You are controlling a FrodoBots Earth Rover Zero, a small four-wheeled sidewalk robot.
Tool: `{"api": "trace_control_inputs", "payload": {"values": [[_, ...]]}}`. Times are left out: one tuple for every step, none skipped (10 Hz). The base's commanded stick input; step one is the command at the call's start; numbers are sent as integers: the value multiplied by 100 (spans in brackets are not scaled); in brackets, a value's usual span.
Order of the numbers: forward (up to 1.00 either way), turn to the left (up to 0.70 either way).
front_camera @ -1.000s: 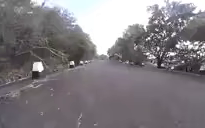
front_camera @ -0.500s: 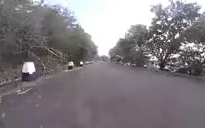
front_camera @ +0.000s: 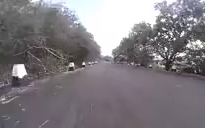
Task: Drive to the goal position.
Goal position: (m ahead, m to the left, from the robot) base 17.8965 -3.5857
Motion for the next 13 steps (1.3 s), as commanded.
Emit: {"api": "trace_control_inputs", "payload": {"values": [[85, 1], [85, 1], [85, 1], [85, 1], [85, 1], [85, 1], [85, 1], [85, 1], [85, 1], [85, 1], [85, 1], [85, 1], [85, 1]]}}
